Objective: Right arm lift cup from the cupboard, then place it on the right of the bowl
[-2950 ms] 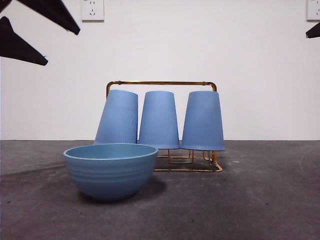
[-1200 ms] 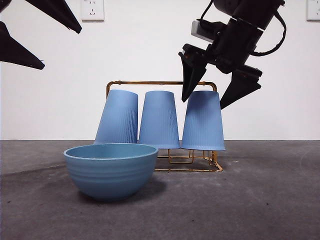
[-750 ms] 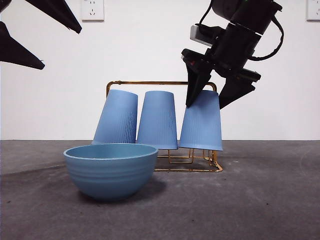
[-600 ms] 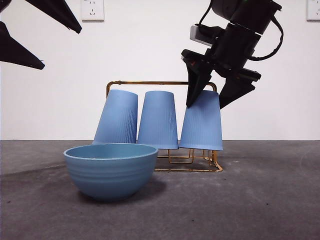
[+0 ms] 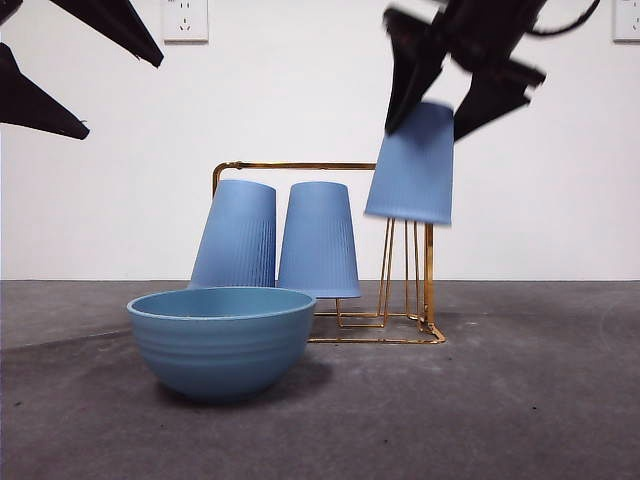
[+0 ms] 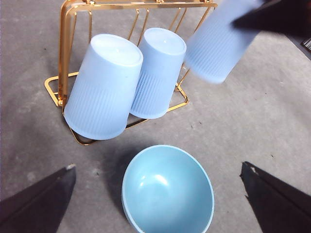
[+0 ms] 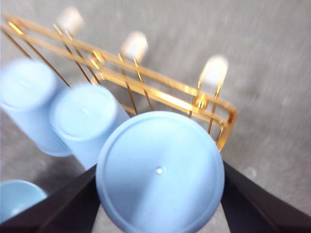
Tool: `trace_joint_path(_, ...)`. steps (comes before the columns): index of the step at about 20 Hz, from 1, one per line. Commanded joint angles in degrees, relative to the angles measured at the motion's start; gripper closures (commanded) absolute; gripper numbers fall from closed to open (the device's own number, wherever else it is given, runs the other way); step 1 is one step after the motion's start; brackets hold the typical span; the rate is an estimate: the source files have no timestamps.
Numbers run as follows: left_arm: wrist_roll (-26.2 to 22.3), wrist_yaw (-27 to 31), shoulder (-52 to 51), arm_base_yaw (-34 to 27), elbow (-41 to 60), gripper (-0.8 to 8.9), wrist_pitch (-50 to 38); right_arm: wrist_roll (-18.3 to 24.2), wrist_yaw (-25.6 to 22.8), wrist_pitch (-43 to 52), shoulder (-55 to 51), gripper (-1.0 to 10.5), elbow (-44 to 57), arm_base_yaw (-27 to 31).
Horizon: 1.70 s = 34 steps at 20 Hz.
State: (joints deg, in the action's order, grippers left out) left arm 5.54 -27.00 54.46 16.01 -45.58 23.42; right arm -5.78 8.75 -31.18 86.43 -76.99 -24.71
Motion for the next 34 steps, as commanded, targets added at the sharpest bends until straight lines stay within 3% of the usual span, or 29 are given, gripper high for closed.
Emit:
trace_joint_path(1,0.1,-0.4,0.7,0.6,-0.9,2.51,0.3,-1.0,-0.3,-0.8,-2.9,6.7,-1.5,-0.3)
trace_joint_path(5,3.8,-1.9,2.3,1.3,-0.9,2.54,1.4,-1.1,-0.8,-6.2,-8.5,6.7,0.2,-0.3)
trace_joint_path(9,7.4,-11.4,6.4,1.3,-0.9,2.55,1.0,-2.2,0.5,-3.1,-15.9,6.7,9.6,-0.8)
trace_joint_path(12,8.5,-16.6,10.6,1.3,-0.9,2.55,0.4,-8.4,4.2,4.7,-22.0,6.7,19.5,-0.8)
trace_joint_path(17,16.3,-29.7,18.3,1.3,-0.9,2.95,-9.9,-26.4,13.5,25.0,-26.0,6.7,33.7,-0.8)
trace_joint_path(22,21.1,-33.4,24.7,1.3,-0.9,2.94,-18.0,-39.6,15.4,42.5,-25.9,6.7,43.6,-1.0)
trace_joint_path(26,25.7,-34.6,27.6,2.6,-0.9,2.95,-24.3,-43.9,15.7,48.9,-25.8,6.7,46.5,-1.2)
trace_joint_path(34,36.7,-35.1,34.1,6.6,-0.9,3.19,-41.7,-46.5,15.8,49.9,-24.6,6.7,46.7,-3.8)
